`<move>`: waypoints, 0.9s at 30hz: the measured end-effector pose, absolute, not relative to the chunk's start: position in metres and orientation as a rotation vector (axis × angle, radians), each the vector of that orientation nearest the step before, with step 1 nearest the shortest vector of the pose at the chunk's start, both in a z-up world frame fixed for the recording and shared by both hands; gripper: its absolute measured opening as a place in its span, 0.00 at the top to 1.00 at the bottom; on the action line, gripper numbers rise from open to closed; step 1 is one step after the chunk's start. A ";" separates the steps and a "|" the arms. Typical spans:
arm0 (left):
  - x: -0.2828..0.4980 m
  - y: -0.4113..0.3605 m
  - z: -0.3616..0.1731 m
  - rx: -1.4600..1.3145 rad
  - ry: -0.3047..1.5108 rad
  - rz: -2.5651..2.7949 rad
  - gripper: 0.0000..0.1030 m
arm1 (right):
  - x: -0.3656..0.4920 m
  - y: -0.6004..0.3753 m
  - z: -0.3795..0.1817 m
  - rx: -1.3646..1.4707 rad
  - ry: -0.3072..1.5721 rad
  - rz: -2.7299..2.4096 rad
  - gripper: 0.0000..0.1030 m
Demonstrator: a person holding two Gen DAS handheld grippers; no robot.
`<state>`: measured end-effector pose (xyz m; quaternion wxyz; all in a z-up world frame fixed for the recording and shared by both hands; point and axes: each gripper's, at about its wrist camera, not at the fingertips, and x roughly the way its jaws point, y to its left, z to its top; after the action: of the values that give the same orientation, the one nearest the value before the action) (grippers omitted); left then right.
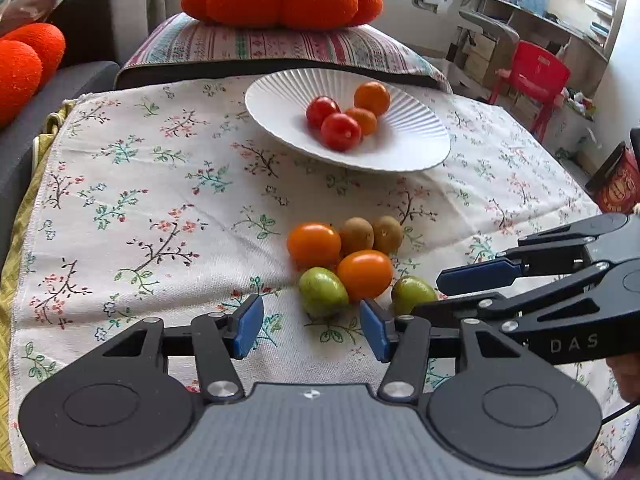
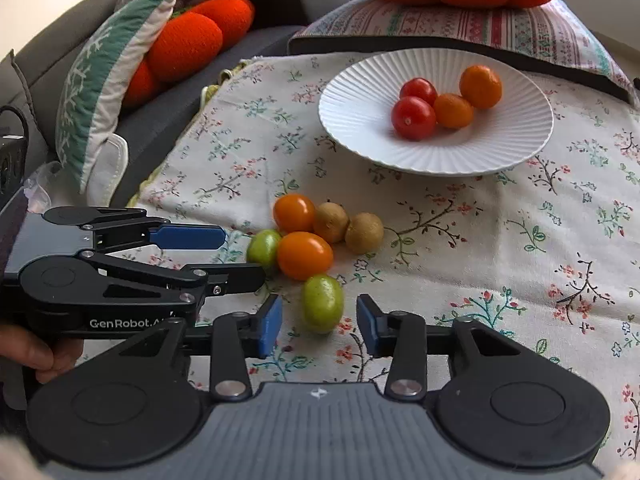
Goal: Organize fruits
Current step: 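Grasp a green tomato with the right tool while the left tool grasps another green tomato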
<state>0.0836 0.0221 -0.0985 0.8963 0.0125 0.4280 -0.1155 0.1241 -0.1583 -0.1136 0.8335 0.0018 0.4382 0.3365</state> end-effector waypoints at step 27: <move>0.092 0.006 -0.110 0.134 0.835 -0.196 0.93 | 0.129 -0.160 -0.111 0.003 0.926 0.683 0.78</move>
<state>0.0920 0.0055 -0.1103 0.9072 0.0651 0.4046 -0.0951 0.1293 -0.1596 -0.1108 0.8391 0.0012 0.4378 0.3229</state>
